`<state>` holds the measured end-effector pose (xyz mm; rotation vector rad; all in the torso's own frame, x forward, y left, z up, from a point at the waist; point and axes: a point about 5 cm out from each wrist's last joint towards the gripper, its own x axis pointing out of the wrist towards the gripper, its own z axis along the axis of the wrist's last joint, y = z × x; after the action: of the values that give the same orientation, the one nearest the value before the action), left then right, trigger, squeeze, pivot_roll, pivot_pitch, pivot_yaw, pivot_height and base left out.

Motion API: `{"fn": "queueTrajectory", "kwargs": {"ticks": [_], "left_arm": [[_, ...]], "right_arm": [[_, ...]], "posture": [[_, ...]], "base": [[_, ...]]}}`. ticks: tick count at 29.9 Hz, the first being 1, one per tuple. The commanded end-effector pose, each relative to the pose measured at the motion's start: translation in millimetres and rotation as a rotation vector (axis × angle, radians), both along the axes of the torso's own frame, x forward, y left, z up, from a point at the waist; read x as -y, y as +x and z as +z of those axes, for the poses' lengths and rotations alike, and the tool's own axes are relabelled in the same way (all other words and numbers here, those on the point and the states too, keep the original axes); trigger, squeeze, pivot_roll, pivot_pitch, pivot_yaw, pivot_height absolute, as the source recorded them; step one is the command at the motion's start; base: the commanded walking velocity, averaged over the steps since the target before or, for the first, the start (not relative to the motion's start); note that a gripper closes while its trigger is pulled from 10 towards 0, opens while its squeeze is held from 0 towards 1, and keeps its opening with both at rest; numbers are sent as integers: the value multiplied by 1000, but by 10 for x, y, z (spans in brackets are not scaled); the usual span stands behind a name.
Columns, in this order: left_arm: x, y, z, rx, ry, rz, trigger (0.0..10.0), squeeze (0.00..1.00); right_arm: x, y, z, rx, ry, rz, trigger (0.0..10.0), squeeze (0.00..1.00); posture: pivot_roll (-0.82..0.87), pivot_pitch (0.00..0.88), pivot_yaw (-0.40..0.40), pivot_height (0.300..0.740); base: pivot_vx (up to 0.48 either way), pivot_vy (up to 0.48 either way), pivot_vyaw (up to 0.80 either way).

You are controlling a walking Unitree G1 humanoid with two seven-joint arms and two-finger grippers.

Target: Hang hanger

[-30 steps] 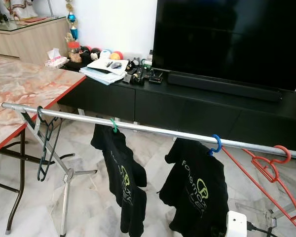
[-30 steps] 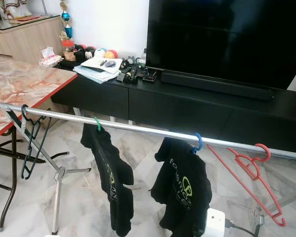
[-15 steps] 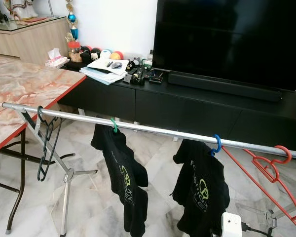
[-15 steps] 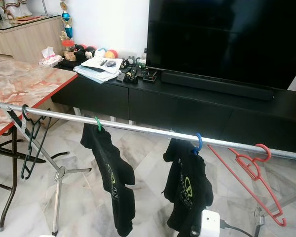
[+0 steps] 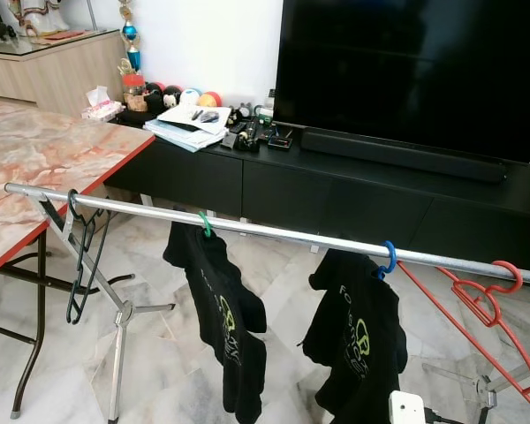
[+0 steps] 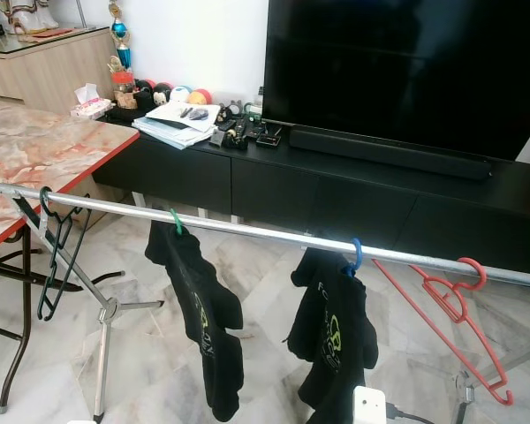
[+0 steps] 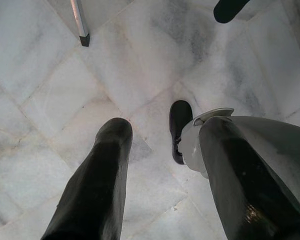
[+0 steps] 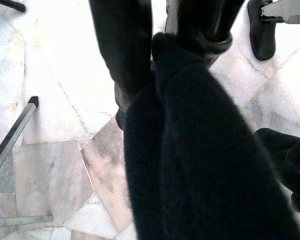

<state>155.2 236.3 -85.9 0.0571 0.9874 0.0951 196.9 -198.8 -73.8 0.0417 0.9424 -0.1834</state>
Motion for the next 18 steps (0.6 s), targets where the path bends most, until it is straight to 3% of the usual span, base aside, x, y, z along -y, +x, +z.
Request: {"fn": "queueTrajectory", "kwargs": {"ticks": [1,7,9,18], "left_arm": [[20,-46,-29,-32,-7,5,10000,0],[20,-46,-29,-32,-7,5,10000,0],[24,-42,-29,-30,-6,5,10000,0],[30,-44,-31,-30,-6,3,10000,0]], "right_arm": [[12,12,6,0,-7,10,0,0],[8,9,3,-1,-6,13,0,0],[-51,-111,-78,-64,-28,105,0,0],[-83,-410,-228,-213,-69,268,0,0]], "posture": [[181,0,-46,740],[182,1,-45,740],[184,0,-43,740],[186,0,-41,740]], "base": [[0,0,0],[0,0,0],[0,0,0],[0,0,0]]}}
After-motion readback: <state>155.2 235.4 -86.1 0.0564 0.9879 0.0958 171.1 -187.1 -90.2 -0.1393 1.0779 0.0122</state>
